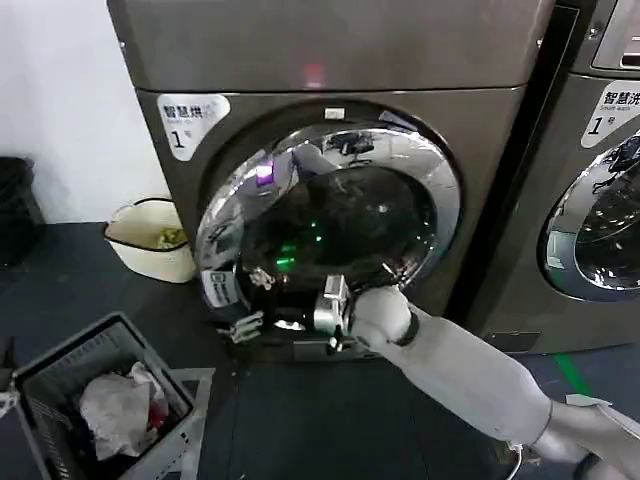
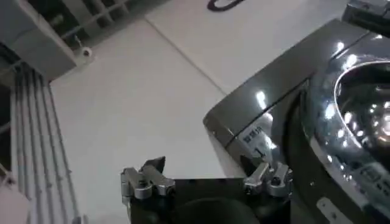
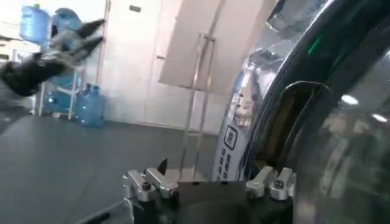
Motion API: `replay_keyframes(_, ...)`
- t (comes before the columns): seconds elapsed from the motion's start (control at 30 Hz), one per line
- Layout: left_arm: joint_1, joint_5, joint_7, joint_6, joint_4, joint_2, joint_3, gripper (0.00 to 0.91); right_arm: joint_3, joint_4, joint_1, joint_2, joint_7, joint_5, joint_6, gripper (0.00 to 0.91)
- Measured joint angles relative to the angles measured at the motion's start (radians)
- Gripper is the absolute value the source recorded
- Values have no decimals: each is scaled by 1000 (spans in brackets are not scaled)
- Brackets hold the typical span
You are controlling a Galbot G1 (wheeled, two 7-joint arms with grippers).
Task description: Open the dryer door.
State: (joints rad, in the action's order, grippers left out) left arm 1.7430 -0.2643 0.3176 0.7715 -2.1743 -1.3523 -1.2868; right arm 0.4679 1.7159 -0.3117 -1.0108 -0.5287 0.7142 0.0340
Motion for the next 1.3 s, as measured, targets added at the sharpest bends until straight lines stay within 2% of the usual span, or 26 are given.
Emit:
replay_keyframes(0.33,-116,48,16,-121,36,100,90,907,-24,105,-42,76,-69,9,3,907)
replay_keyframes(0.63,-237,89,-12,-181,92,227,187,907,-64,212,-98,159,-142,30,3,907)
replay_keyframes(1.03,-370,142,-25,-196,182,363,365,907,-144,301,-178,268,-265,50,-11,907)
replay_keyframes(1.3,-461,182,-6,-161,231,462,531,907,-218,312,-243,328,-366,71,-31,907)
